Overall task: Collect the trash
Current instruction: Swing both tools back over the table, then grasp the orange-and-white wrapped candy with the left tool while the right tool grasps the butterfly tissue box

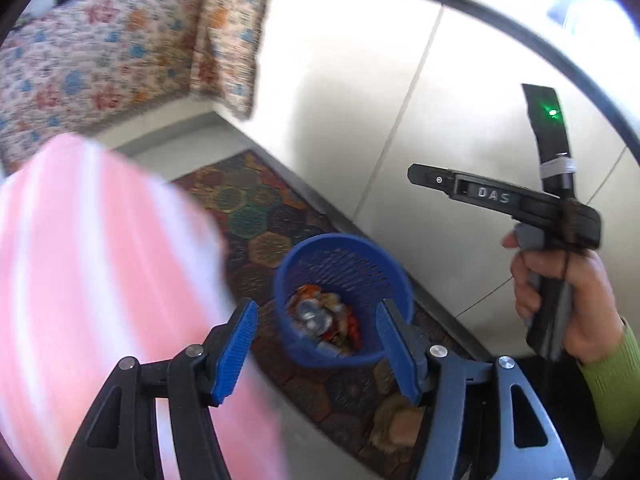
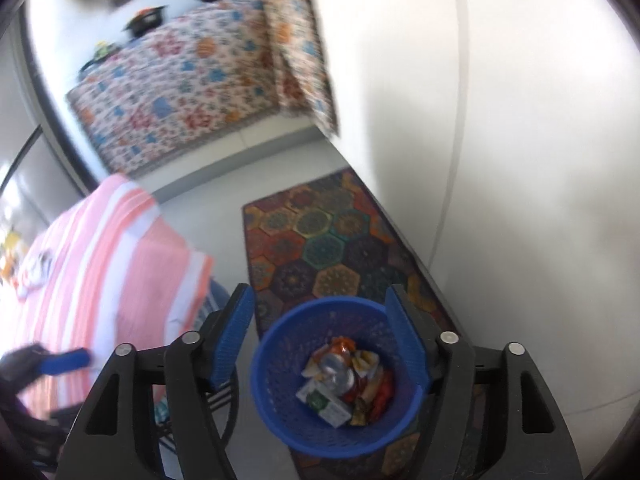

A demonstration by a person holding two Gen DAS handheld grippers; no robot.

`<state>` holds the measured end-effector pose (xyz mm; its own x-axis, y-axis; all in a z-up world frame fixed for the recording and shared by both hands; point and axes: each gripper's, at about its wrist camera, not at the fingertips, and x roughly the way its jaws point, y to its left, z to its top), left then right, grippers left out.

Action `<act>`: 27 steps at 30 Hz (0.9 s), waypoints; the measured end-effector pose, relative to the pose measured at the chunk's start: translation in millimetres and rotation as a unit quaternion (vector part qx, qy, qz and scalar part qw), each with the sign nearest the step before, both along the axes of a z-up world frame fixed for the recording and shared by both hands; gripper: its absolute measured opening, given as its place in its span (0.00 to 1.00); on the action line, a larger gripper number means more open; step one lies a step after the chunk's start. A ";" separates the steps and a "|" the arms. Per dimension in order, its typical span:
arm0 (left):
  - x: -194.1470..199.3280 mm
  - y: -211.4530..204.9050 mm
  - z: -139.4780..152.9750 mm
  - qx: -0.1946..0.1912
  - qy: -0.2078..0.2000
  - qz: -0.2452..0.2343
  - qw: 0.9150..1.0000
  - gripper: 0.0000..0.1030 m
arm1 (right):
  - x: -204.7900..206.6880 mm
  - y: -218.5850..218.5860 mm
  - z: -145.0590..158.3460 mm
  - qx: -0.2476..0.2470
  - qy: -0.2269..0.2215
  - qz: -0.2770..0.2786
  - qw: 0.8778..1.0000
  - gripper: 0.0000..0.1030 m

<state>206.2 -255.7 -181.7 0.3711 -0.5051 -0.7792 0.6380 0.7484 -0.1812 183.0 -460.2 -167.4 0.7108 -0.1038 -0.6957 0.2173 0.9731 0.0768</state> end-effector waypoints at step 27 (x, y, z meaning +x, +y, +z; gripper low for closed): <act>104.6 407.0 -5.1 0.091 -0.038 0.182 0.978 0.92 | 31.8 396.3 -63.9 -0.059 0.078 0.354 0.930 0.99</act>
<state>310.8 151.4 -186.7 0.5616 -0.1838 -0.8067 0.3297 0.9440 0.0145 214.8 -63.9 -231.3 0.5213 0.2694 -0.8097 -0.4807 0.8767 -0.0178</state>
